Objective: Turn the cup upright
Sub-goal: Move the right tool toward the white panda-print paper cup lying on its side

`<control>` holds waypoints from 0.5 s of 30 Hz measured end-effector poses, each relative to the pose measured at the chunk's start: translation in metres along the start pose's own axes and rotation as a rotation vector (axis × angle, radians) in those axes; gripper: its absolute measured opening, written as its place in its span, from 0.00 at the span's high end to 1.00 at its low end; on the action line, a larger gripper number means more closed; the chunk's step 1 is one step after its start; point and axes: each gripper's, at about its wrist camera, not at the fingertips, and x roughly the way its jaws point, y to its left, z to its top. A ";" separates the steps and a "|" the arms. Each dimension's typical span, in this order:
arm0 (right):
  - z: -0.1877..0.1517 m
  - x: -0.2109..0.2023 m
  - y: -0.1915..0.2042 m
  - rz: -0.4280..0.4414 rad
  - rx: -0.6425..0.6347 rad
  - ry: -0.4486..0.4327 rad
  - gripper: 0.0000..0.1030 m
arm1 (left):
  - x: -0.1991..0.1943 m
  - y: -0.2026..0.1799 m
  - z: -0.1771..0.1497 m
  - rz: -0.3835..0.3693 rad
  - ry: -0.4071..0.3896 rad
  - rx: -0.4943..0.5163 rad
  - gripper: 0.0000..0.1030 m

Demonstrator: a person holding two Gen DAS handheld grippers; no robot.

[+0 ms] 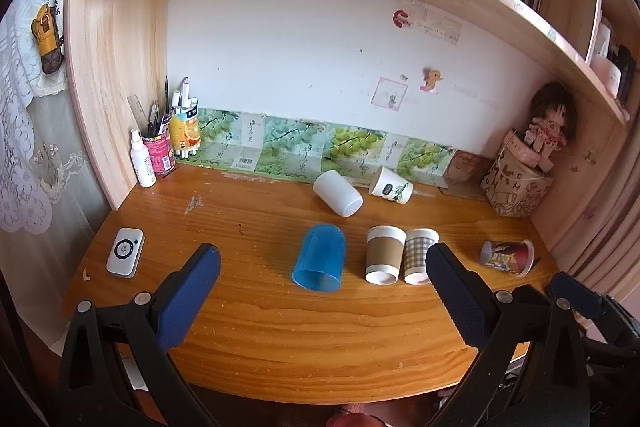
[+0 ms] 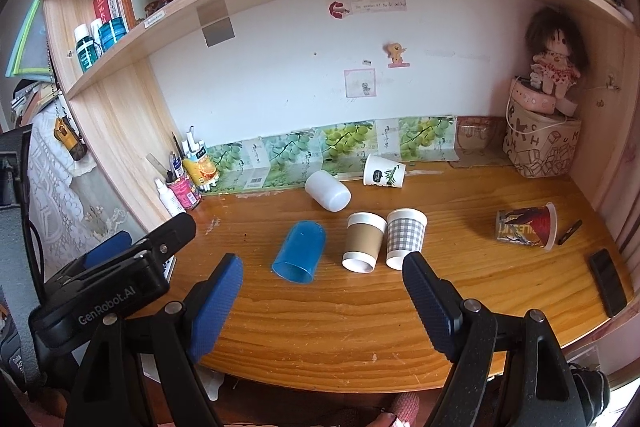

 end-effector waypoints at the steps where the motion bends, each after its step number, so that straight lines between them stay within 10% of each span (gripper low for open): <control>1: 0.001 0.001 0.000 0.000 0.002 -0.001 0.20 | 0.002 -0.001 0.001 0.006 0.007 0.003 0.00; 15: 0.036 0.026 -0.036 0.018 -0.052 -0.054 0.20 | 0.043 -0.036 0.029 0.053 0.033 -0.002 0.00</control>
